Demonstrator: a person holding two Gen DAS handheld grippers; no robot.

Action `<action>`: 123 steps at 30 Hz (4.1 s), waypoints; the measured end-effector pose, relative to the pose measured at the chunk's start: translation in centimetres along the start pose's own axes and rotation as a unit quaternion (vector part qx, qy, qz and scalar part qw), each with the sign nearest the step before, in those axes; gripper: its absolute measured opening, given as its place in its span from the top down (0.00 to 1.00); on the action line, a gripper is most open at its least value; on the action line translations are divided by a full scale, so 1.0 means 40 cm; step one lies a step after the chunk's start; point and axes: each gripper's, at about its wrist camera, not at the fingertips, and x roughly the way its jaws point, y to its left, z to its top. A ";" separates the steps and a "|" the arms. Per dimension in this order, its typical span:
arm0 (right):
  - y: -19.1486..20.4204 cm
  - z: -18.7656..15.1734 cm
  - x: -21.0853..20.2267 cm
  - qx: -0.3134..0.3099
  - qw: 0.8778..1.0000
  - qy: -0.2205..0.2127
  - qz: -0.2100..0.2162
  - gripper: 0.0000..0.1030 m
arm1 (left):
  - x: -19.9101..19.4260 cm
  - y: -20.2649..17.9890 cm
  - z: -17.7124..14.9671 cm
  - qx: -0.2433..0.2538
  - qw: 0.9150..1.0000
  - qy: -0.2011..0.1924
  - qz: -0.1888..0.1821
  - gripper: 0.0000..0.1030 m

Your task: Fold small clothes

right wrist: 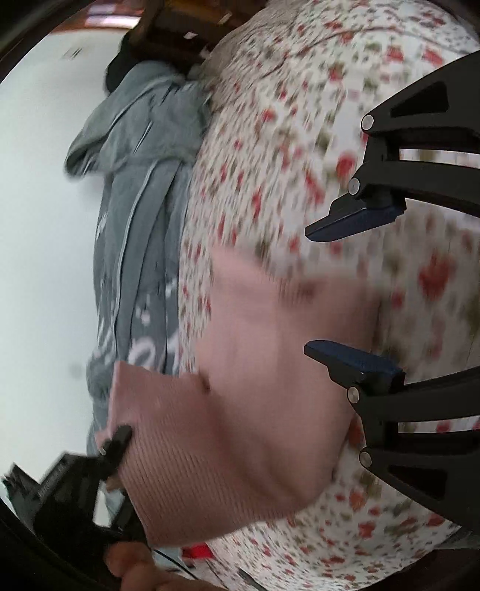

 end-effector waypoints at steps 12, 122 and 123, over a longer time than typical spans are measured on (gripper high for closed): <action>-0.094 0.007 -0.031 0.058 0.998 0.000 0.040 0.47 | 0.035 -0.013 -0.059 0.025 0.996 0.011 -0.086 0.46; -0.049 0.209 0.323 0.133 0.957 0.132 0.220 0.73 | 0.160 0.208 -0.004 0.029 0.990 0.068 -0.122 0.65; -0.038 0.219 0.304 0.145 0.953 0.131 0.231 0.73 | 0.140 0.213 0.004 0.029 0.990 0.063 -0.121 0.66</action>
